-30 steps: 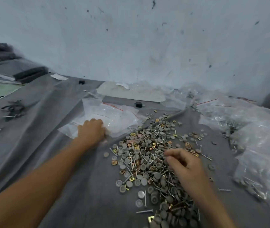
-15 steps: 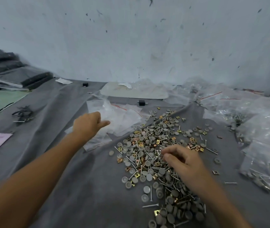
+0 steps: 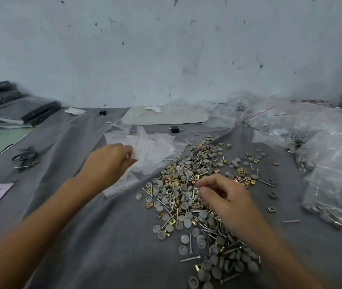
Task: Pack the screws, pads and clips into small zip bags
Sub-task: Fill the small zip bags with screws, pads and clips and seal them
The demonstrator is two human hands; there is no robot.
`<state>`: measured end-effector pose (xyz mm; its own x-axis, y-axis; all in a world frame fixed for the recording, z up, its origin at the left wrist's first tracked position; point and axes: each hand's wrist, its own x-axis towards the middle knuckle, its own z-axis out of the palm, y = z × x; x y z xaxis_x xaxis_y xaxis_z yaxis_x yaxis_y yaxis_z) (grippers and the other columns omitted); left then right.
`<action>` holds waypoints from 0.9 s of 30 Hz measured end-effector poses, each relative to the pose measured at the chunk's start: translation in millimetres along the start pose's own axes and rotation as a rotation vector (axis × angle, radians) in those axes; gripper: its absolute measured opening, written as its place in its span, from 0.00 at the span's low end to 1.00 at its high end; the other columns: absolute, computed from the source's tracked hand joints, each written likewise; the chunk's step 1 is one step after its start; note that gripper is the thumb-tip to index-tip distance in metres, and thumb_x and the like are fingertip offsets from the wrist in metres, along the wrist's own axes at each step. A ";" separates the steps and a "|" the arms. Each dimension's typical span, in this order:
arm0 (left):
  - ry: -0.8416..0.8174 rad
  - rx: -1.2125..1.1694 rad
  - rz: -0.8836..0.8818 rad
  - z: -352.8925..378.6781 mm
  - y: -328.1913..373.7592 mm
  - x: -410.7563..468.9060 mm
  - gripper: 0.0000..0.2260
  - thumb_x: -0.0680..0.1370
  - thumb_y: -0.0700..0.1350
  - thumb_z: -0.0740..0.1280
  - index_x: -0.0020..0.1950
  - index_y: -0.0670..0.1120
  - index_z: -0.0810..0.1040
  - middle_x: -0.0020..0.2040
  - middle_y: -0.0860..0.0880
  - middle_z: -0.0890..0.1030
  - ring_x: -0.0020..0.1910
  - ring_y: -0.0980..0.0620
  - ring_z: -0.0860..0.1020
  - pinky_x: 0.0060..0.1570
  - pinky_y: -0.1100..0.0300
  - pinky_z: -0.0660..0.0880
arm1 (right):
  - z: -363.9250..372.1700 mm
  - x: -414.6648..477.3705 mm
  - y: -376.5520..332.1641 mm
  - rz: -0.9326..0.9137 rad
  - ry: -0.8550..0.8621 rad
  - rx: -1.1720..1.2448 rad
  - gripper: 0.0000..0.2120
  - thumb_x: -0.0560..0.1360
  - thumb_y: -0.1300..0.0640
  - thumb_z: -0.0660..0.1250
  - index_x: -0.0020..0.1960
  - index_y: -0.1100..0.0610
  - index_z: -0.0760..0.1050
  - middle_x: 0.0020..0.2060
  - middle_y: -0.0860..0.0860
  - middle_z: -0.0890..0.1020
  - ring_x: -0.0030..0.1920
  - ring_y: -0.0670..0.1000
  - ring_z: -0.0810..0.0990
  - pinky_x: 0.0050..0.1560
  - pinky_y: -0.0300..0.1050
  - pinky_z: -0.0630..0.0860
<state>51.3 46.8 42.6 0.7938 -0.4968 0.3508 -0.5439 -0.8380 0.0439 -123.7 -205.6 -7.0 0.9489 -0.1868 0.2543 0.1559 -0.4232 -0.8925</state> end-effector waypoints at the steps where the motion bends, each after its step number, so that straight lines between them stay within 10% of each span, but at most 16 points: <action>1: -0.056 0.035 0.073 -5.4 16.6 -13.0 0.13 0.80 0.54 0.66 0.39 0.53 0.67 0.38 0.55 0.72 0.42 0.46 0.76 0.36 0.56 0.64 | 2.0 -1.2 -4.5 -0.013 0.019 0.028 0.03 0.79 0.47 0.67 0.51 0.42 0.81 0.41 0.47 0.83 0.41 0.49 0.82 0.41 0.48 0.80; 6: -0.223 0.248 0.266 -18.4 80.2 -61.2 0.12 0.83 0.58 0.56 0.54 0.52 0.73 0.55 0.55 0.79 0.58 0.50 0.78 0.45 0.56 0.69 | 15.1 -9.5 -17.7 0.100 -0.026 0.037 0.33 0.63 0.17 0.63 0.54 0.40 0.78 0.47 0.39 0.83 0.46 0.41 0.82 0.44 0.42 0.82; 13: -0.186 0.266 0.263 -28.0 101.5 -77.7 0.05 0.81 0.50 0.63 0.48 0.50 0.75 0.47 0.51 0.82 0.49 0.46 0.82 0.41 0.54 0.74 | 14.2 -11.0 -12.3 0.132 0.014 -0.123 0.07 0.77 0.50 0.69 0.41 0.49 0.80 0.34 0.41 0.83 0.33 0.45 0.82 0.37 0.49 0.82; 22: -0.239 -0.081 0.183 -12.1 69.0 -87.4 0.09 0.80 0.61 0.62 0.50 0.57 0.76 0.46 0.60 0.76 0.53 0.57 0.76 0.48 0.56 0.74 | 6.4 -10.5 -14.2 0.245 0.061 0.027 0.10 0.76 0.50 0.65 0.40 0.55 0.76 0.34 0.54 0.83 0.34 0.56 0.83 0.41 0.64 0.81; 27: -0.175 -0.132 0.194 0.5 67.5 -99.6 0.14 0.80 0.62 0.61 0.51 0.55 0.80 0.49 0.59 0.79 0.57 0.55 0.78 0.50 0.56 0.75 | 17.6 -11.7 -9.4 0.244 0.028 0.033 0.06 0.70 0.46 0.68 0.44 0.43 0.73 0.38 0.50 0.84 0.35 0.50 0.84 0.41 0.55 0.83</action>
<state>-64.4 39.7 10.2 0.7000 -0.6860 0.1984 -0.7119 -0.6926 0.1166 -131.5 -183.8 -8.2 0.9516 -0.3047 0.0395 -0.0679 -0.3338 -0.9402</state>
